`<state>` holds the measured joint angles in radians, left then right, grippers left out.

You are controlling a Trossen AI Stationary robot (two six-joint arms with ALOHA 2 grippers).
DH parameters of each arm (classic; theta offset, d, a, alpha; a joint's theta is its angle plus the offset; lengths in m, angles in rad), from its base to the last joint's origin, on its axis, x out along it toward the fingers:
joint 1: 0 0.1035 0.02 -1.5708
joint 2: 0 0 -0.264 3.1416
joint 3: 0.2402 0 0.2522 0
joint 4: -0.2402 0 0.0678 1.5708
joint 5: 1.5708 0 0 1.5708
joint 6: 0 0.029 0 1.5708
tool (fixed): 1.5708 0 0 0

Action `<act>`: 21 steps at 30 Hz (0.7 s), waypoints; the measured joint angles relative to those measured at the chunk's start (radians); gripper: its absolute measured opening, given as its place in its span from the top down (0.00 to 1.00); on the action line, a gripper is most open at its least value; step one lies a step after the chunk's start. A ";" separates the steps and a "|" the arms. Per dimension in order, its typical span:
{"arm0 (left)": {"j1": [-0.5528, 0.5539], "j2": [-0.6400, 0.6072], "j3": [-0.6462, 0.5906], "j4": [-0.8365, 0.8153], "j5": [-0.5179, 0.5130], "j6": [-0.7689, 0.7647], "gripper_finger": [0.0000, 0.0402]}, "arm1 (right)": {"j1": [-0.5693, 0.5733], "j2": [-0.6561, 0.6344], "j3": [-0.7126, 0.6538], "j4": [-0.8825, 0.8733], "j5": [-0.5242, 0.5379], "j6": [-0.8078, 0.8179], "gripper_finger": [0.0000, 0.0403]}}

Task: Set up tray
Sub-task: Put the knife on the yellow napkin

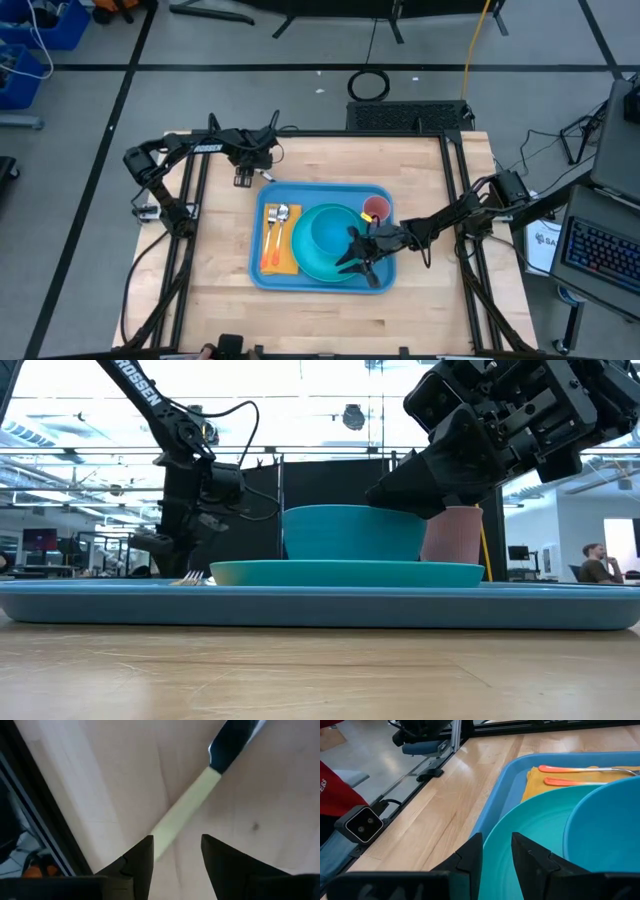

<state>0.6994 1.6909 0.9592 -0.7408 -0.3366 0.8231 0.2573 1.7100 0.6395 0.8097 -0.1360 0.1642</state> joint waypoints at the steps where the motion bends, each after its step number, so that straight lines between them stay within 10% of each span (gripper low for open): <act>1: 0.000 0.000 0.000 0.004 0.001 0.008 0.58 | 0.000 0.000 0.000 0.000 0.000 0.000 0.77; 21: 0.035 0.050 0.003 0.052 0.108 0.035 0.58 | 0.000 0.000 0.000 0.002 0.000 0.003 0.77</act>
<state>0.7343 1.7407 0.9622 -0.6885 -0.2288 0.8580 0.2573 1.7100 0.6395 0.8117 -0.1356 0.1673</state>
